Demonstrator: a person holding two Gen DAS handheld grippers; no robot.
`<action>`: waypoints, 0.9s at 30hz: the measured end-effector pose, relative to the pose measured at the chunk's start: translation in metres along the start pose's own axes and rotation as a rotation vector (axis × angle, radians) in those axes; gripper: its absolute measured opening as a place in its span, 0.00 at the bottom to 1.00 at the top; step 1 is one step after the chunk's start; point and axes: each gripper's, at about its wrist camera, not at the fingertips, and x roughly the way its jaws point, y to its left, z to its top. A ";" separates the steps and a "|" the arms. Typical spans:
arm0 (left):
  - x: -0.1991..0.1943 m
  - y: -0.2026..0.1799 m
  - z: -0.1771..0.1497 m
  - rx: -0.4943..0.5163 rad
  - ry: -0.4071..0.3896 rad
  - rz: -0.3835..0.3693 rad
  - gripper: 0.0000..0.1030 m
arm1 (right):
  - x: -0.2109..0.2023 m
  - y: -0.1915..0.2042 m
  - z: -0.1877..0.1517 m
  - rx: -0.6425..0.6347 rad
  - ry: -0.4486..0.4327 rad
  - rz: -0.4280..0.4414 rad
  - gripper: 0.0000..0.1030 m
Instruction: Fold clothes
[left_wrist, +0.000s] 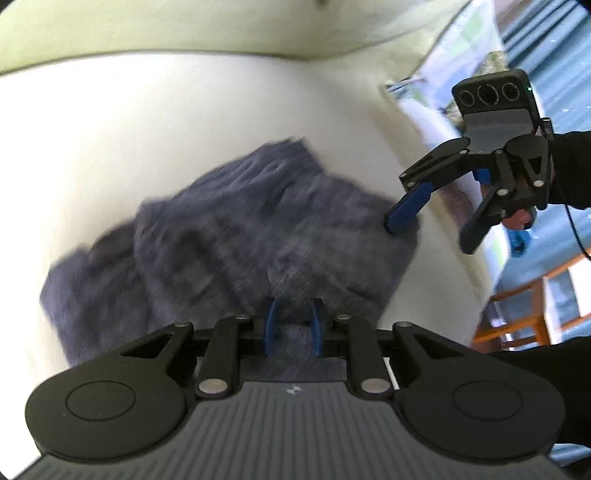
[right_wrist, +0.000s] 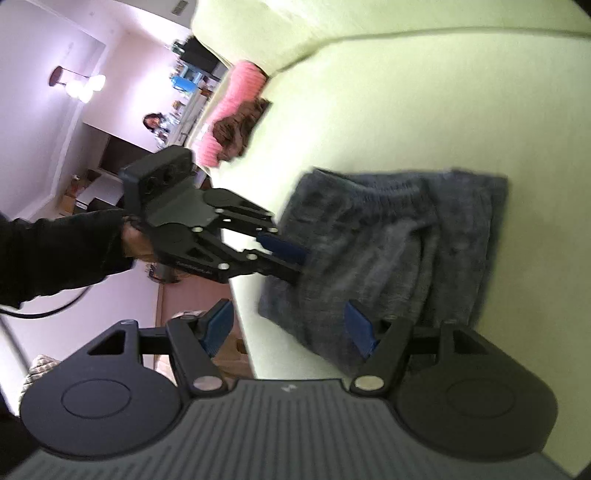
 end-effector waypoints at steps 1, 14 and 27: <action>-0.001 0.003 -0.003 -0.012 -0.013 -0.002 0.21 | 0.000 -0.006 -0.003 0.000 -0.002 -0.042 0.28; -0.032 -0.001 -0.003 -0.055 -0.237 0.039 0.27 | -0.003 0.050 0.024 -0.091 -0.141 -0.142 0.33; -0.021 0.043 0.015 -0.041 -0.196 0.101 0.09 | 0.021 0.007 0.040 -0.091 -0.131 -0.339 0.05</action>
